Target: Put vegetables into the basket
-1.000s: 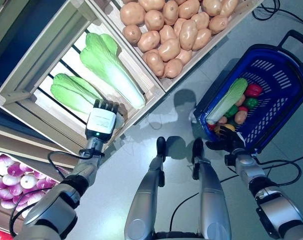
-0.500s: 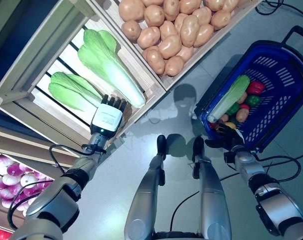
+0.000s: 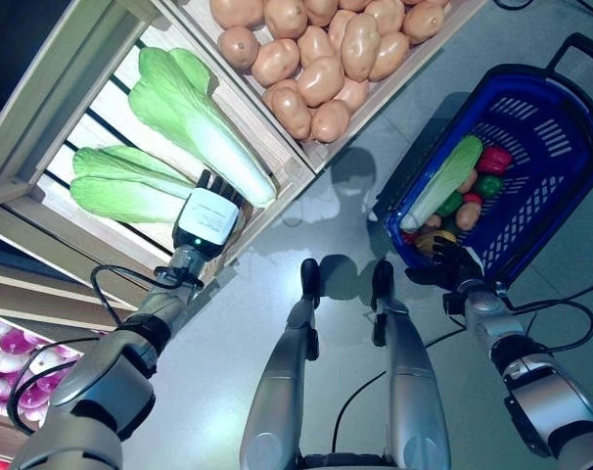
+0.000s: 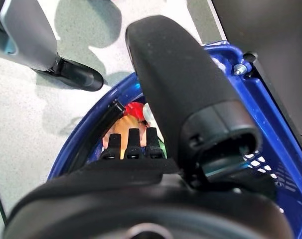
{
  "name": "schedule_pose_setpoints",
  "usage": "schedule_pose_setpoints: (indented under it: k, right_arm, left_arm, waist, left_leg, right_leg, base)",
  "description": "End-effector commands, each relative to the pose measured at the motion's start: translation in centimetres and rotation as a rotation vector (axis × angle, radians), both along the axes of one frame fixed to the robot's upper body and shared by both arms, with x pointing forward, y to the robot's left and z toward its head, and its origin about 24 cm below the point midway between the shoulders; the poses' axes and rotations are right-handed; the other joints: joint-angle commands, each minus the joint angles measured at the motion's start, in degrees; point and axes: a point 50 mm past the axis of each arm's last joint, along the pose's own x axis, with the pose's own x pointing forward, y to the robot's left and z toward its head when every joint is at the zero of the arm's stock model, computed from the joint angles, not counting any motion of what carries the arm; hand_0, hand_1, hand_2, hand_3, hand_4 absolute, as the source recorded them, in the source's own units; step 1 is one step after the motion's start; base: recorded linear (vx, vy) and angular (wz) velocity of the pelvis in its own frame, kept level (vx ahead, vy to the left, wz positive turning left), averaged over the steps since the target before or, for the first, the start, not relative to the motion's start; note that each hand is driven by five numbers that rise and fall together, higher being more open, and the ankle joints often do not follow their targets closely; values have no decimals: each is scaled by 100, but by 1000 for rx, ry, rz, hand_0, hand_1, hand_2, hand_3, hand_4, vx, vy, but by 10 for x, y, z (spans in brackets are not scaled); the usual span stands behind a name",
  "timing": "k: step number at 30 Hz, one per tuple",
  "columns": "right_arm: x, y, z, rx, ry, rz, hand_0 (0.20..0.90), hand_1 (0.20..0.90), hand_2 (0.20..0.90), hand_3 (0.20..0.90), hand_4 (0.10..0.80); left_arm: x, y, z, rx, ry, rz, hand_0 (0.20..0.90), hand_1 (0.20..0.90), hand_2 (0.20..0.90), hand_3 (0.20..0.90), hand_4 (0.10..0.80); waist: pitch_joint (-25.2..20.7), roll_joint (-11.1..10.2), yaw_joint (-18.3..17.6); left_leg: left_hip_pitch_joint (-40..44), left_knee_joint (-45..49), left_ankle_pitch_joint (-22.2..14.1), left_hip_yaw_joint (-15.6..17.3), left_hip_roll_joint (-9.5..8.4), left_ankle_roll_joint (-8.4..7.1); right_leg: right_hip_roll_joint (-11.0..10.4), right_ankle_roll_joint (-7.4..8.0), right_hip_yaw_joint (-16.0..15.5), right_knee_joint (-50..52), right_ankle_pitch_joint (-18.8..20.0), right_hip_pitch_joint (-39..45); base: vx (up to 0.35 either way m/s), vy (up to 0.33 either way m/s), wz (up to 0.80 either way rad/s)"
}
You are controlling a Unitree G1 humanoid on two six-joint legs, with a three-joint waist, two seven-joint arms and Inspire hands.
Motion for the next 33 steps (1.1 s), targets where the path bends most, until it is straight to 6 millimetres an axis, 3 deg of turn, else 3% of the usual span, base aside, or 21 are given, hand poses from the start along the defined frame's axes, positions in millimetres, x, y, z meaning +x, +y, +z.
schedule_pose_setpoints:
  k: [1, 2, 3, 4, 5, 14, 22, 27, 33]
  right_arm:
    - [-2, -15, 10, -11, -52, 7, 900, 900, 900, 900, 800]
    - [-2, -14, 10, -14, -54, 12, 900, 900, 900, 900, 800]
    - [-2, -14, 10, -14, -55, 12, 900, 900, 900, 900, 800]
    - [-2, -14, 10, -9, -56, 7, 900, 900, 900, 900, 800]
    - [-2, -14, 10, -11, -54, 6, 900, 900, 900, 900, 800]
    - [-3, -14, 9, -3, -57, -2, 900, 900, 900, 900, 800]
    - [-4, -12, 5, 16, -51, -4, 900, 900, 900, 900, 800]
    - [-9, -10, -2, 45, -43, -22, 900, 900, 900, 900, 800]
    - [-23, -7, -22, 100, -8, -57, 900, 900, 900, 900, 800]
  left_arm:
    - [3, 33, 39, 44, -138, 104, 815, 815, 815, 815, 744]
    - [2, 35, 39, 41, -134, 119, 679, 679, 679, 679, 653]
    - [2, 36, 39, 37, -135, 126, 629, 629, 629, 629, 620]
    - [1, 39, 39, 21, -144, 149, 415, 415, 415, 415, 477]
    - [1, 39, 39, 14, -149, 152, 300, 300, 300, 300, 400]
    - [0, 38, 34, 19, -134, 148, 300, 300, 300, 300, 400]
    - [-1, 42, 43, -58, -210, 139, 300, 300, 300, 300, 400]
    - [-6, 37, 49, -128, -322, 49, 300, 300, 300, 300, 400]
    - [-12, 25, 76, -206, -504, -161, 300, 300, 300, 300, 400]
  waist:
    - [-21, -64, -9]
    - [-21, -75, -5]
    - [-21, -77, -4]
    - [-21, -85, 9]
    - [-21, -96, 18]
    - [-21, -119, 54]
    - [-21, -150, 76]
    - [-21, -183, 96]
    - [-21, -231, 163]
  left_leg:
    - [-383, 828, -593, 101, -47, -375]
    - [-381, 806, -582, 95, -54, -376]
    - [-382, 803, -580, 94, -55, -376]
    - [-404, 781, -559, 85, -56, -371]
    - [-408, 761, -554, 78, -60, -362]
    - [-359, 696, -529, 23, -77, -363]
    - [-113, 676, -584, -7, -91, -354]
    - [227, 548, -586, -79, -105, -352]
    - [1153, 244, -655, -168, -140, -358]
  right_leg:
    - [184, 155, -8, -459, 377, 141]
    - [184, 159, -13, -491, 395, 149]
    - [183, 159, -15, -497, 400, 149]
    - [194, 167, -17, -497, 414, 124]
    - [204, 172, -25, -510, 421, 117]
    - [211, 188, -73, -558, 444, 166]
    - [201, 180, -91, -603, 393, 420]
    - [175, 186, -93, -779, 424, 761]
    - [73, 228, -205, -1102, 392, 1702]
  base:
    - [-14, 8, -7]
    - [-16, 6, -6]
    - [0, 0, 0]
    - [-30, -20, 1]
    - [0, 0, 0]
    - [0, 0, 0]
    - [6, -14, 3]
    - [12, -11, 1]
    - [55, -25, -3]
